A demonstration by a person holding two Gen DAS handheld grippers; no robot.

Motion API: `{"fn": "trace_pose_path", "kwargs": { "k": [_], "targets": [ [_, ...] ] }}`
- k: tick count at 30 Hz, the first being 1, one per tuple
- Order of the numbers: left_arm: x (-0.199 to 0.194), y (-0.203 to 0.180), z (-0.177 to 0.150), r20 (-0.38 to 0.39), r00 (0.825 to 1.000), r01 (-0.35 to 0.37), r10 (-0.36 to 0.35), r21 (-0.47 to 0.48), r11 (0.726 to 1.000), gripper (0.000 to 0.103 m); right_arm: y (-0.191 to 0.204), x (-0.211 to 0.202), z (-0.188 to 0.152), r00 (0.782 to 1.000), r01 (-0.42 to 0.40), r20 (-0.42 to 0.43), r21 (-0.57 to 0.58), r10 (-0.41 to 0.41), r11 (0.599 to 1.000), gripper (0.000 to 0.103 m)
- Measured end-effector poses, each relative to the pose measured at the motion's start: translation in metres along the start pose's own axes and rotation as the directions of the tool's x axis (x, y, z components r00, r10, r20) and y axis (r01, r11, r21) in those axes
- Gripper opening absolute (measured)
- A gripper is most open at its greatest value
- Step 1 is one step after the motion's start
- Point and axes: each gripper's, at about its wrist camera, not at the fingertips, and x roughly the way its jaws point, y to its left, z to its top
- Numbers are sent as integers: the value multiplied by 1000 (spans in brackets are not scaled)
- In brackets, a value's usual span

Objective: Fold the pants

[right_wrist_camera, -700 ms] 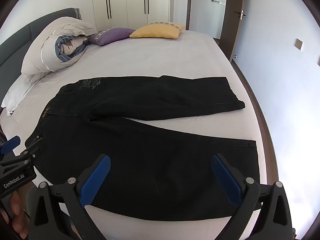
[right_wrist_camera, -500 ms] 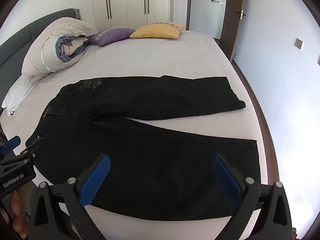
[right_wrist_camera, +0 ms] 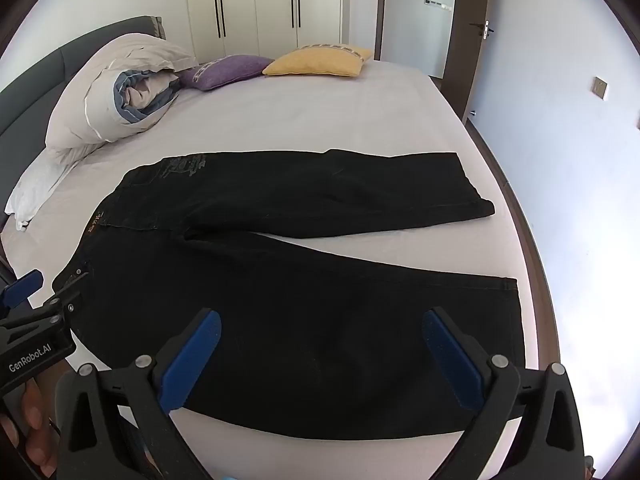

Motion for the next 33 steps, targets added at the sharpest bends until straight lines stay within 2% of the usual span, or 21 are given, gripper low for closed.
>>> {"fn": "trace_pose_path", "kwargs": {
  "k": [33],
  "targets": [
    [4, 3, -4, -9, 1000, -3, 3, -1, 1000, 103, 9, 2, -5, 1000, -5, 0, -3, 5, 1000, 103]
  ]
}}
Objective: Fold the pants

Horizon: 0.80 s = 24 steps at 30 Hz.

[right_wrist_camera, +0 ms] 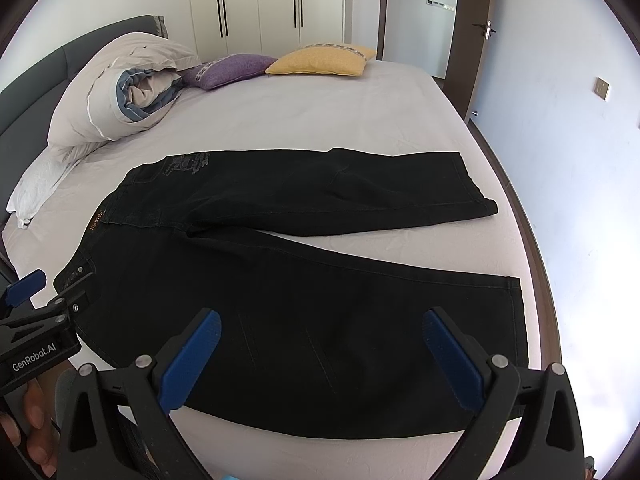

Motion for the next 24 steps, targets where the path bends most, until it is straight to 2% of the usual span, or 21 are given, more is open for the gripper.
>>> {"fn": "trace_pose_path", "kwargs": {
  "k": [24],
  "targets": [
    [-1, -3, -1, 0, 1000, -2, 2, 5, 1000, 103, 1, 0, 0, 1000, -6, -1, -2, 6, 1000, 103]
  ]
}}
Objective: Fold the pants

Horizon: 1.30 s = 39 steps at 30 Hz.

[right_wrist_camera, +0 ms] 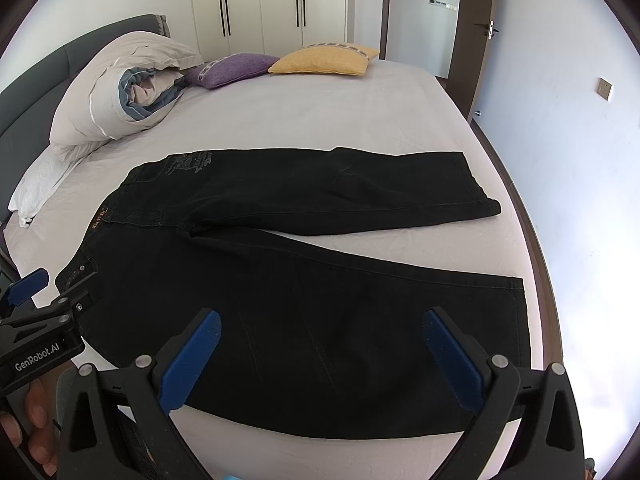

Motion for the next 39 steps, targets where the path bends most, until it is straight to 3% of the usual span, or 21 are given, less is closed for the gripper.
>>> {"fn": "trace_pose_path", "kwargs": {
  "k": [16, 21, 25, 29, 30, 31, 33, 34, 35, 36, 37, 39],
  "targets": [
    [9, 5, 0, -4, 1000, 11, -11, -4, 1000, 103, 6, 1, -1, 1000, 4, -4, -8, -4, 1000, 103],
    [24, 16, 12, -2, 995, 96, -96, -21, 995, 103, 15, 9, 6, 999, -34, -12, -45, 34, 998, 103],
    [53, 44, 48, 8, 983, 182, -182, -52, 982, 103, 14, 20, 31, 993, -114, 3, -110, 115, 987, 103],
    [90, 76, 103, 78, 968, 243, -238, -60, 968, 103, 8, 39, 65, 971, -239, -25, -173, 238, 955, 103],
    [103, 82, 118, 69, 965, 256, -252, -61, 965, 103, 4, 43, 71, 964, -264, -33, -182, 262, 947, 103],
    [124, 90, 136, 5, 958, 285, -285, -89, 954, 103, 2, 48, 77, 957, -288, -41, -192, 286, 938, 103],
    [163, 107, 165, -125, 915, 352, -385, -225, 909, 103, 0, 60, 90, 945, -326, -57, -229, 322, 917, 103],
    [180, 119, 176, -134, 885, 384, -446, -330, 862, 103, -1, 66, 95, 942, -334, -63, -246, 329, 910, 102],
    [199, 134, 188, -107, 848, 422, -519, -455, 784, 103, -3, 74, 101, 938, -346, -70, -261, 340, 901, 100],
    [213, 143, 197, -78, 823, 442, -563, -535, 720, 103, -3, 82, 108, 931, -363, -80, -275, 355, 890, 98],
    [226, 150, 206, -44, 806, 452, -590, -598, 662, 103, -5, 90, 113, 926, -377, -91, -281, 366, 883, 97],
    [246, 162, 226, 27, 784, 478, -620, -663, 576, 103, -6, 110, 127, 911, -411, -116, -274, 395, 869, 97]
  ]
}}
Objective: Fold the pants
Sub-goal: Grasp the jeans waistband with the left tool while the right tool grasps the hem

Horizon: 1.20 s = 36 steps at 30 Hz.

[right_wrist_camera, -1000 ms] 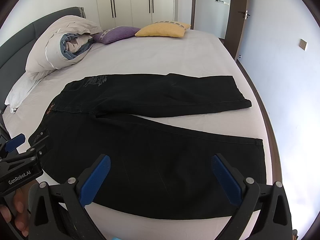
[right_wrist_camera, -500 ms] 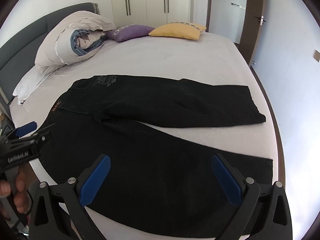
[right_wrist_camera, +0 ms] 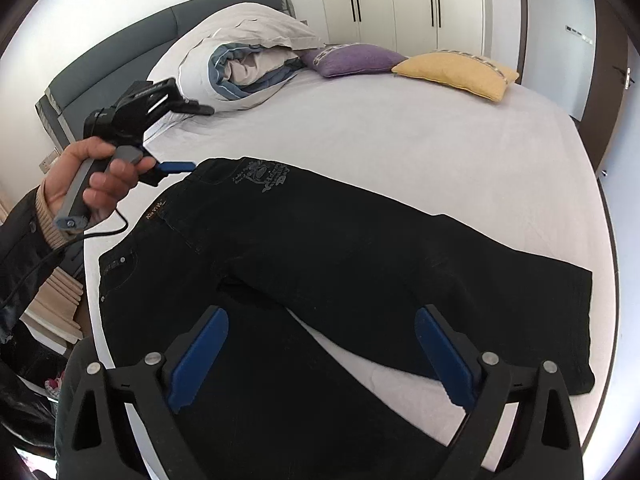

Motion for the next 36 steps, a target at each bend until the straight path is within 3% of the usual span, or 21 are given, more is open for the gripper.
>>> {"fn": "trace_pose_path", "kwargs": {
  "k": [1, 3, 4, 6, 7, 8, 9, 10, 14, 16, 17, 18, 21, 23, 25, 27, 30, 32, 33, 34, 36],
  "targets": [
    [8, -7, 19, 33, 999, -5, 4, 21, 1000, 103, -6, 7, 6, 1000, -18, -4, 2, 18, 1000, 97],
    [19, -23, 45, 91, 989, -130, 117, 151, 980, 103, -17, 19, 18, 998, -57, -7, -14, 57, 998, 97],
    [30, -35, 60, 113, 973, -227, 202, 290, 930, 103, -21, 22, 24, 997, -77, -3, -31, 77, 997, 96],
    [50, -47, 76, 93, 952, -299, 291, 484, 823, 102, -30, 31, 34, 994, -113, -2, -79, 113, 990, 96],
    [62, -49, 81, 74, 936, -321, 345, 586, 744, 102, -34, 35, 37, 992, -124, -4, -92, 124, 988, 96],
    [69, -50, 83, 70, 922, -334, 381, 640, 692, 102, -40, 39, 41, 990, -141, -8, -101, 141, 985, 96],
    [79, -49, 84, 82, 892, -364, 444, 713, 600, 102, -43, 43, 44, 989, -151, -10, -105, 151, 983, 96],
    [88, -46, 85, 80, 870, -369, 486, 759, 536, 100, -47, 49, 46, 987, -160, -15, -108, 159, 981, 95],
    [122, -27, 81, 27, 817, -319, 575, 853, 414, 89, -57, 70, 56, 981, -194, -38, -107, 191, 975, 90],
    [135, -24, 77, 36, 792, -299, 610, 894, 335, 89, -60, 77, 60, 979, -204, -44, -107, 200, 973, 87],
    [140, -24, 75, 37, 785, -293, 619, 902, 318, 87, -60, 80, 61, 977, -214, -50, -109, 209, 971, 86],
    [145, -22, 78, 29, 780, -288, 626, 903, 318, 85, -60, 83, 62, 975, -220, -57, -112, 215, 969, 83],
    [156, -18, 89, -13, 780, -269, 626, 896, 353, 72, -57, 88, 64, 971, -234, -70, -125, 227, 964, 79],
    [168, -10, 99, -49, 767, -259, 640, 889, 378, 64, -56, 91, 64, 968, -248, -81, -132, 239, 960, 77],
    [177, -1, 101, -79, 755, -243, 651, 888, 390, 61, -56, 93, 65, 965, -256, -88, -139, 245, 957, 76],
    [185, -2, 102, -94, 755, -232, 649, 888, 398, 55, -56, 96, 66, 965, -257, -96, -144, 245, 956, 73],
    [185, -5, 97, -115, 758, -208, 642, 890, 405, 32, -58, 103, 73, 965, -252, -108, -151, 238, 956, 67],
    [188, -11, 90, -92, 762, -208, 641, 903, 377, 14, -56, 108, 82, 966, -248, -108, -154, 233, 956, 66],
    [188, -14, 86, -80, 769, -208, 634, 907, 366, 11, -56, 111, 86, 967, -245, -108, -158, 229, 957, 65],
    [186, -19, 80, -36, 776, -225, 629, 917, 331, 10, -55, 114, 91, 969, -238, -106, -164, 223, 957, 65],
    [178, -21, 75, 18, 793, -248, 608, 922, 297, 8, -52, 123, 103, 969, -240, -105, -178, 224, 954, 64]
  ]
}}
